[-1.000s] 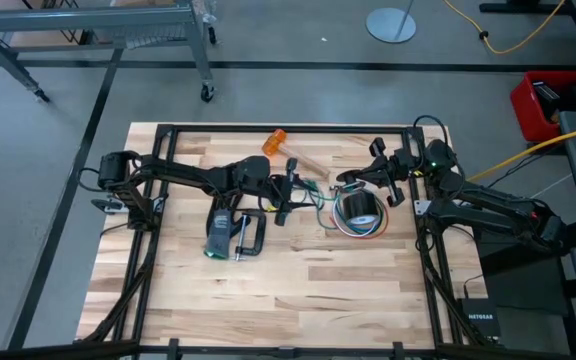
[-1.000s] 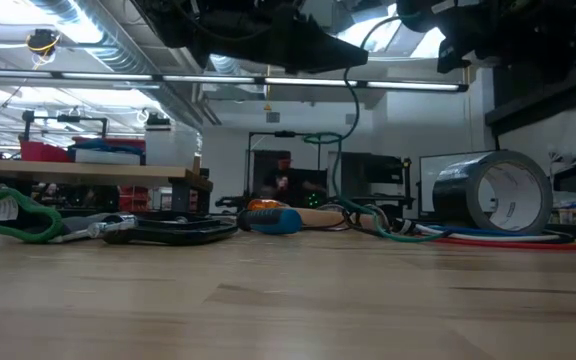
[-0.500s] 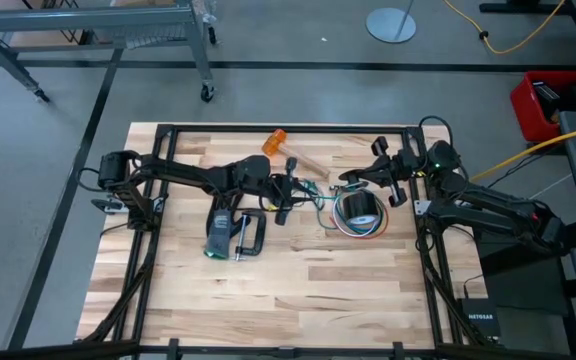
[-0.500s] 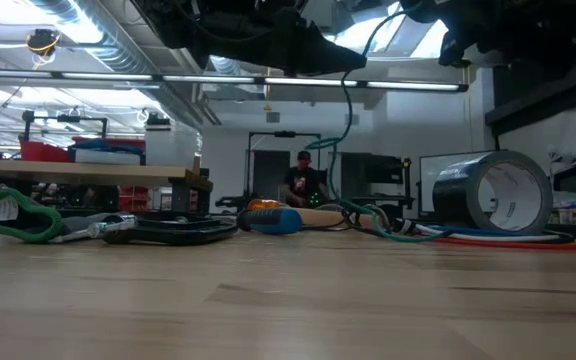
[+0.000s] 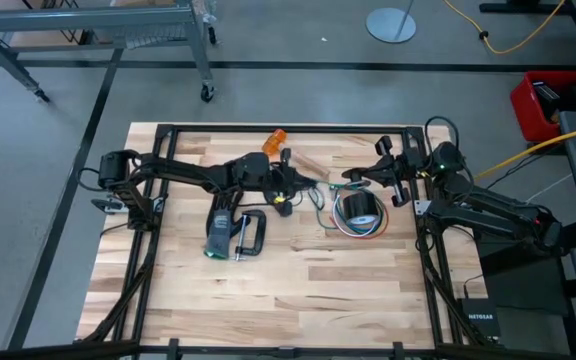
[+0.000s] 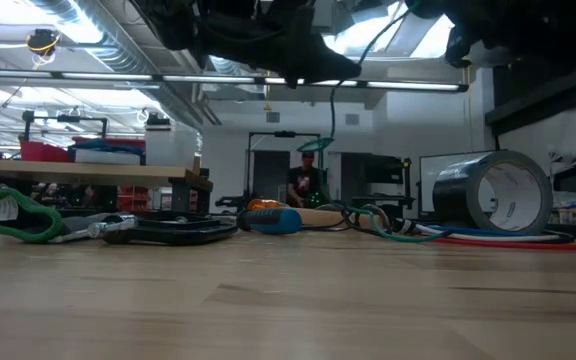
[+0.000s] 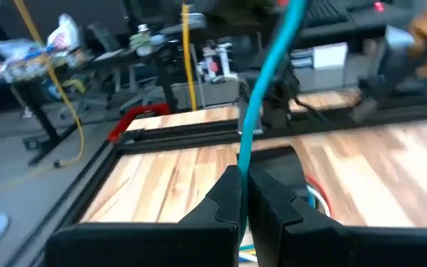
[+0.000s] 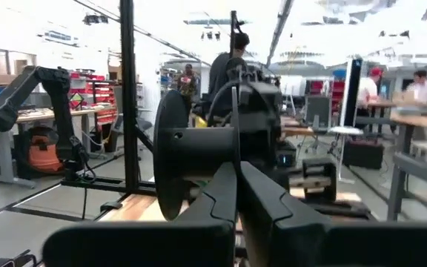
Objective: Coil cords
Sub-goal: Coil the green wire onto the spool
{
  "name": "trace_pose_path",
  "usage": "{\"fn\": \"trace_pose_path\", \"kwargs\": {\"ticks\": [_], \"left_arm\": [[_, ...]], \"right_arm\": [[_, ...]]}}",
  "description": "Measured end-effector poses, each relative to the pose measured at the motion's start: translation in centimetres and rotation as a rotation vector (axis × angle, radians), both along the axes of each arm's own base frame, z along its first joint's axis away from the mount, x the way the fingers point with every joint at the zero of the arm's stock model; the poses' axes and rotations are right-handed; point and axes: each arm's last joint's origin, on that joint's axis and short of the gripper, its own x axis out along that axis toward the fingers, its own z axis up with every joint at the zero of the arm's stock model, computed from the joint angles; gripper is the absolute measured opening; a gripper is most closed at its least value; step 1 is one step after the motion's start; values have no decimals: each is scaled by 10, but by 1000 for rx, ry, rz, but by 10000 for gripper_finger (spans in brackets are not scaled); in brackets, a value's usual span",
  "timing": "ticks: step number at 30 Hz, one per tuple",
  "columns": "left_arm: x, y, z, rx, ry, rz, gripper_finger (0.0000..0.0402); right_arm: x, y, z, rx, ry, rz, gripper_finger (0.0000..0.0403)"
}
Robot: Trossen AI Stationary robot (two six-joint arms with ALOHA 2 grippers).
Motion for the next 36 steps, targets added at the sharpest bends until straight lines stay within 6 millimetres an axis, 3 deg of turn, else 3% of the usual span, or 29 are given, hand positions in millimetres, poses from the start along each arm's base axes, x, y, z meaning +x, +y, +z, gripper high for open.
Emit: {"fn": "trace_pose_path", "kwargs": {"ticks": [15, 22, 27, 36], "left_arm": [[3, 18, 22, -361, -174, 90, 1], [-1, 37, 14, -529, -94, 239, 1], [-5, 52, 9, -676, -87, 324, 1], [-7, 55, 7, -868, -82, 308, 1]], "right_arm": [[8, -12, -29, 183, 239, -229, 3], [11, -14, -36, 187, 287, -251, 2], [10, -18, -44, 210, 354, -373, 2], [7, -21, -53, 248, 433, -554, 1]]}}
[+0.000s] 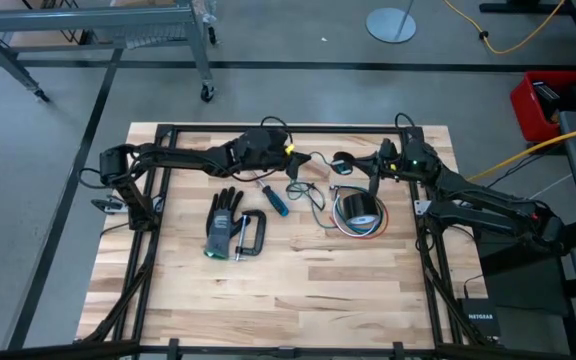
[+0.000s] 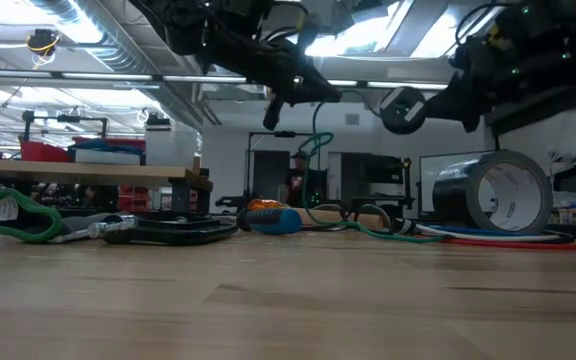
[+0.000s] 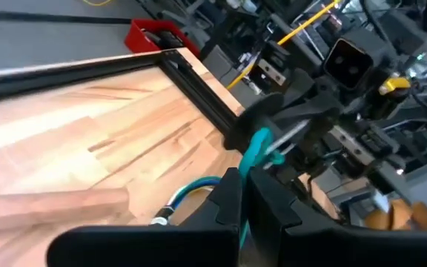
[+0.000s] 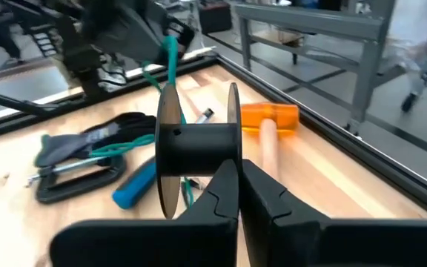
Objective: Coil cords
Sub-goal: Coil the green wire onto the spool
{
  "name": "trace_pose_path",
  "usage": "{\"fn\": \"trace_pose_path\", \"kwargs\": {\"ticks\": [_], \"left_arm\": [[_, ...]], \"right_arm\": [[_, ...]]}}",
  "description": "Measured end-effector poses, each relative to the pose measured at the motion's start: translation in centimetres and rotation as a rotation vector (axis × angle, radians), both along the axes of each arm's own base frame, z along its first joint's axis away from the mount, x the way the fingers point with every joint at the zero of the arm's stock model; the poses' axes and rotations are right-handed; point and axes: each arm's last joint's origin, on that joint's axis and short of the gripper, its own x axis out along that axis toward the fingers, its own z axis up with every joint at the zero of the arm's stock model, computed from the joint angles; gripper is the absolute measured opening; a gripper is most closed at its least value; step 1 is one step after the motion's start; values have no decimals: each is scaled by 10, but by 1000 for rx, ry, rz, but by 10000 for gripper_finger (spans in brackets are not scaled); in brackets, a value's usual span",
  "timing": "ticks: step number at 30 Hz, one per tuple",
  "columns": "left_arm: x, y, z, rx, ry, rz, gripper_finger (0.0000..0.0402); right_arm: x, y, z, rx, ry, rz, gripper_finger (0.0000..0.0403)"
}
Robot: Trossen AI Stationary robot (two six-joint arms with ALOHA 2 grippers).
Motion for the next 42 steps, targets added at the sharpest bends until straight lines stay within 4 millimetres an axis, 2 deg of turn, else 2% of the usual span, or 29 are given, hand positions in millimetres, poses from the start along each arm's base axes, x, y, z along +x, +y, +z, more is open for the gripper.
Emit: {"fn": "trace_pose_path", "kwargs": {"ticks": [6, 12, 20, 24, 34, 42], "left_arm": [[0, 1, 0, -43, -12, 23, 1], [0, 9, -4, -72, -22, 66, 1], [4, 12, -10, -68, -41, 87, 1], [5, 13, -8, -61, -62, 94, 1], [8, 5, -6, -53, -85, 77, 1], [12, -10, -6, -25, -76, 31, 1]], "right_arm": [[3, -2, -4, 15, 22, -2, 1], [19, 7, -13, 17, 69, 74, 1], [33, 12, -21, -44, 137, -62, 1], [42, 13, -17, -51, 158, -108, 1], [85, 8, -4, -56, 204, -97, 1], [99, -2, 5, -79, 201, -255, 1]]}}
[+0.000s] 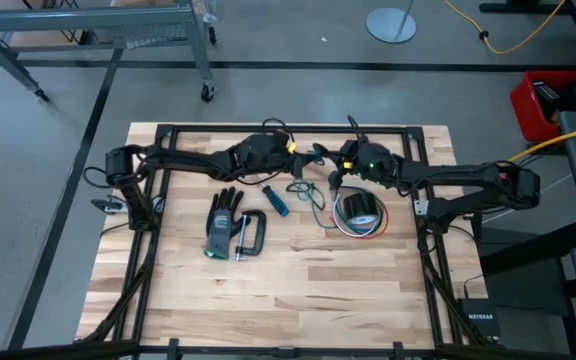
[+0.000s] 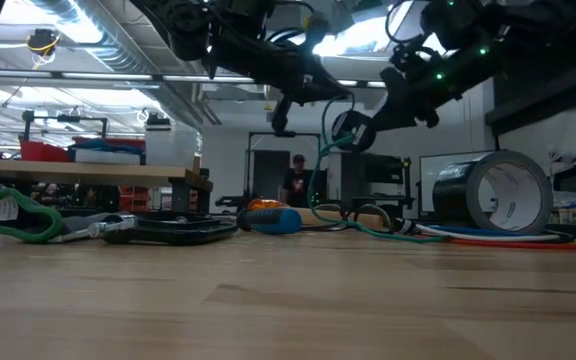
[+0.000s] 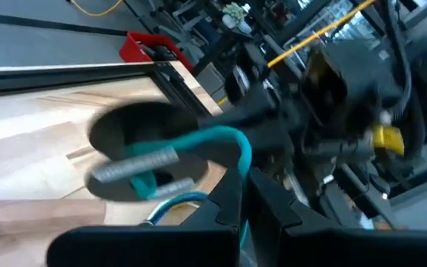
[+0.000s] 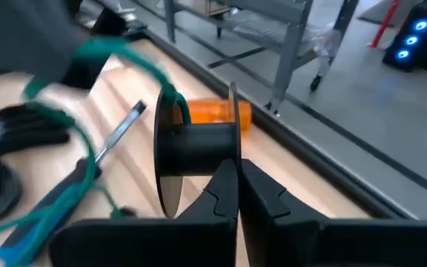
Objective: Coil cords
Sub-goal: Coil the green wire onto the spool
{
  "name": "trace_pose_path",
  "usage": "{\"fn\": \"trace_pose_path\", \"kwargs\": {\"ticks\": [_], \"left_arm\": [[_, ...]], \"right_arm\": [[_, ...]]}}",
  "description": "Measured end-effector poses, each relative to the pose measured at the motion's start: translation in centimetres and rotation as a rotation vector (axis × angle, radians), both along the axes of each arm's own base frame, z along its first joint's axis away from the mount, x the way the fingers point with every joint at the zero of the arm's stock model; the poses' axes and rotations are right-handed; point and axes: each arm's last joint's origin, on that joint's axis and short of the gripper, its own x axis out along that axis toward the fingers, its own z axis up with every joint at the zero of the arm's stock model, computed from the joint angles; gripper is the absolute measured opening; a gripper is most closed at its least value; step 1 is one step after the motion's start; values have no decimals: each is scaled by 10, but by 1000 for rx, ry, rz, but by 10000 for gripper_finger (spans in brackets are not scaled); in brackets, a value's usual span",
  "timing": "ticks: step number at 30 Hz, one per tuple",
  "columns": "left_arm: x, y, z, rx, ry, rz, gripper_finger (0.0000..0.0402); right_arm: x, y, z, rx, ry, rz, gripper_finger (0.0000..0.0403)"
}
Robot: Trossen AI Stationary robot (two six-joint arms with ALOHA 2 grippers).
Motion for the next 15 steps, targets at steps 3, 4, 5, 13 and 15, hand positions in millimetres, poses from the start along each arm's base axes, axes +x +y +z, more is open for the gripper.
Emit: {"fn": "trace_pose_path", "kwargs": {"ticks": [3, 4, 5, 13, 15], "left_arm": [[1, -4, 0, 15, 5, -15, 1], [1, -6, 0, 22, 7, -19, 1], [2, -7, 0, 25, 8, -16, 1], [4, -15, 0, 86, 24, -21, 1], [4, -16, 0, 101, 28, -25, 1]], "right_arm": [[3, -1, 8, 6, -37, -15, 1], [4, -2, 11, 6, -51, -17, 1], [5, -2, 14, 3, -61, -17, 1], [10, -3, 32, -16, -141, 2, 1], [11, -4, 35, -25, -171, 4, 1]]}}
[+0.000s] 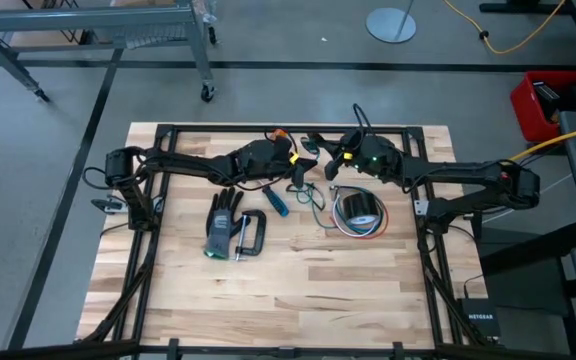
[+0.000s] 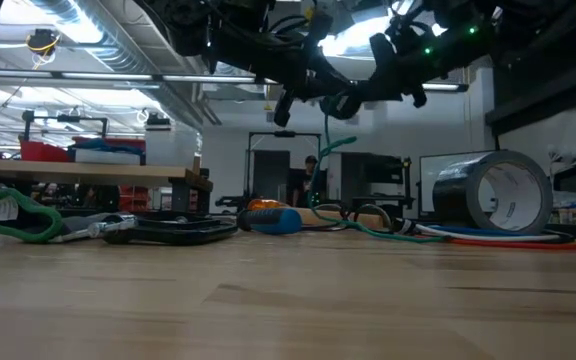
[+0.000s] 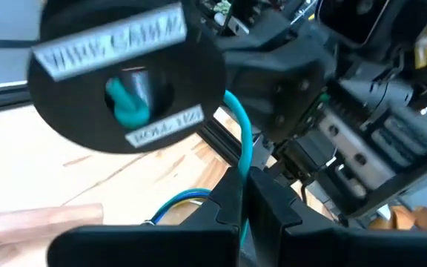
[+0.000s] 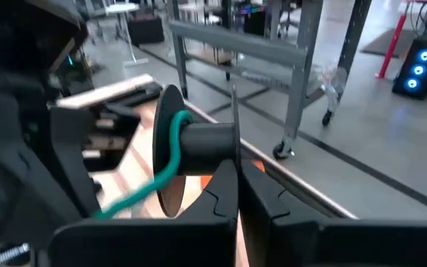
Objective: Coil cords
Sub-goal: Coil the green wire onto the spool
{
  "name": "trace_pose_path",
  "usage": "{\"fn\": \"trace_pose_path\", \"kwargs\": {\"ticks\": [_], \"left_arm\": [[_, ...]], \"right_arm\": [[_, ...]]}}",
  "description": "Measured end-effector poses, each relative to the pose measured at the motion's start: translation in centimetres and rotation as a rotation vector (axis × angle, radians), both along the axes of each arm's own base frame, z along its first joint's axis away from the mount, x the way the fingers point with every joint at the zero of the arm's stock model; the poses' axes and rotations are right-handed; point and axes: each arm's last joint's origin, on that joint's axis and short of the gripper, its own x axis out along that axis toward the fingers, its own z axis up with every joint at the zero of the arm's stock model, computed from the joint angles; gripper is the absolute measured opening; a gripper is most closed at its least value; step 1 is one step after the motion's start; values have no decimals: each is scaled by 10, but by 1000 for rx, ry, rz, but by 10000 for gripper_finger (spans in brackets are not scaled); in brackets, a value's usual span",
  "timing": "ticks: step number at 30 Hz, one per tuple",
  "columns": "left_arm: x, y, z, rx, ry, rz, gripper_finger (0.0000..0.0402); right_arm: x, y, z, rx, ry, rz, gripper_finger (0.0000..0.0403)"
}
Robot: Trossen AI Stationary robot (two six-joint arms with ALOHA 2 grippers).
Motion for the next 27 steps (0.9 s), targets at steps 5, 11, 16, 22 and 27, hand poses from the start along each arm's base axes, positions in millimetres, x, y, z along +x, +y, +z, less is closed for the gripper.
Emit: {"fn": "trace_pose_path", "kwargs": {"ticks": [5, 11, 16, 22, 27], "left_arm": [[1, -3, 0, 59, 18, -8, 1], [1, -8, -1, 168, 58, -23, 1], [2, -11, -1, 295, 107, -41, 1], [2, -14, 0, 446, 140, -75, 5], [2, -14, -2, 501, 173, -101, 30]], "right_arm": [[1, 0, 6, -18, -60, 15, 1], [-1, 2, 11, -19, -86, 62, 1], [-10, 6, 19, -20, -85, 75, 1], [-23, 11, 29, -21, -91, 88, 1], [-28, 13, 35, -29, -113, 91, 1]]}}
